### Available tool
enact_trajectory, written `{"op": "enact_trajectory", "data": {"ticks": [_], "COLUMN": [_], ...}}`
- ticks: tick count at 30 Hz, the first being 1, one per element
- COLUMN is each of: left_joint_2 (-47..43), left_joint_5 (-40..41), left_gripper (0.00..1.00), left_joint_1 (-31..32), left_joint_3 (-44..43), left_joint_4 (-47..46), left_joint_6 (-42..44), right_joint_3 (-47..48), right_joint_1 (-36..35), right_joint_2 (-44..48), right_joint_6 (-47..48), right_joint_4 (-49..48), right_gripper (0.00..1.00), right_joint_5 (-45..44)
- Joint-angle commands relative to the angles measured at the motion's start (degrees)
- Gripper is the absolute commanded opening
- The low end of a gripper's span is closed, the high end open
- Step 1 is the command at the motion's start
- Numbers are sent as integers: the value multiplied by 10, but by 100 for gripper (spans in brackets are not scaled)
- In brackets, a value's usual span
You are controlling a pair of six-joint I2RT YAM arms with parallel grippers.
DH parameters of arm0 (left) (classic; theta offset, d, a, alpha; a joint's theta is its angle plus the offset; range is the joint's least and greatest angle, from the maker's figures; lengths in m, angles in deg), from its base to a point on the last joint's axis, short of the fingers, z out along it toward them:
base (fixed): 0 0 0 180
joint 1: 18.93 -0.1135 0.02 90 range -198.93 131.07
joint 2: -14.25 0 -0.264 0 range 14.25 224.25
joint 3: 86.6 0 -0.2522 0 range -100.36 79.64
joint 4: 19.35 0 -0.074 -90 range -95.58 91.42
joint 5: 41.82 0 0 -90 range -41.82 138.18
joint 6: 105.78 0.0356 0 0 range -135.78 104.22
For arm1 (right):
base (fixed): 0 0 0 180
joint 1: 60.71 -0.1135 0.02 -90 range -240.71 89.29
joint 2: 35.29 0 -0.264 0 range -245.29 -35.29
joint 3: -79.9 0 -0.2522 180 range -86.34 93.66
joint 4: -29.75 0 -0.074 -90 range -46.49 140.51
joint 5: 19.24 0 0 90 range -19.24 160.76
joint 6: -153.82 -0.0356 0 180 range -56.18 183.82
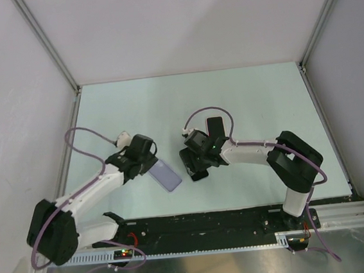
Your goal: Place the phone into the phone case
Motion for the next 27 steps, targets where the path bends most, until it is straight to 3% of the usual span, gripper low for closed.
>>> {"op": "enact_trajectory", "data": {"ticks": [1,9,17,24,27], "left_joint_2": [-79,-109,-107,-91,-83], "left_joint_5": [38,39,30,17,11], "left_gripper": [45,37,27,25,25], "left_joint_1": [-27,-36,-38,-37,-37], "left_joint_3": [52,122,139,139,137], "left_joint_4": [25,29,26,9,0], "left_joint_6": [-25,-57,-65,-61,-57], "right_joint_3": [-1,44,84,120,131], "right_joint_1": [-11,-44,-63,-77,-76], "right_joint_2": [38,24,10,-19,-30], "right_joint_6": [12,32,38,36,23], "right_joint_4": [-9,6,20,38,57], "right_gripper": [47,46,47,47,55], "right_joint_5": [-1,-12,-27,-40,-63]}}
